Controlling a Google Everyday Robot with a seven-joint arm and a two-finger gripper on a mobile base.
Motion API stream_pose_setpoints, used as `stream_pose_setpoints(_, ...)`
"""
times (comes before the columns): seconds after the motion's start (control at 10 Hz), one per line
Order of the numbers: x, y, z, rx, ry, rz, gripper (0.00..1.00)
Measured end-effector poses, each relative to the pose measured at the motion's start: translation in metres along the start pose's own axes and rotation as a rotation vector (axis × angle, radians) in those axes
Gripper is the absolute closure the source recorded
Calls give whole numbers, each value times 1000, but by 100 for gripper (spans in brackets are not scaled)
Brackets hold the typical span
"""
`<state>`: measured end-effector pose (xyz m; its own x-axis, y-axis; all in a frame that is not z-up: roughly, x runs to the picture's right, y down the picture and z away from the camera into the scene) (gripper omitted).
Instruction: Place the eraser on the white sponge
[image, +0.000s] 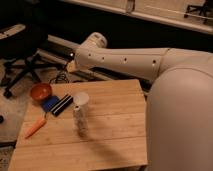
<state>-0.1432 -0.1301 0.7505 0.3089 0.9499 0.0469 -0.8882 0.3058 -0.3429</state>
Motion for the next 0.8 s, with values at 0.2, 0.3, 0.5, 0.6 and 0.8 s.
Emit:
stream_pose_setpoints(0.2,-15,34,-18,2,-52,-199,20)
stream_pose_setpoints(0.3,-19,51,-25,5,-71,-304,20)
stream_pose_setpoints(0.5,-23,83,-38,9,-98,-504,20)
stream_pose_setpoints(0.6,-24,100,-44,4,-107,-600,20)
stream_pose_setpoints(0.8,-22,135,-56,-24,-123,-787,20)
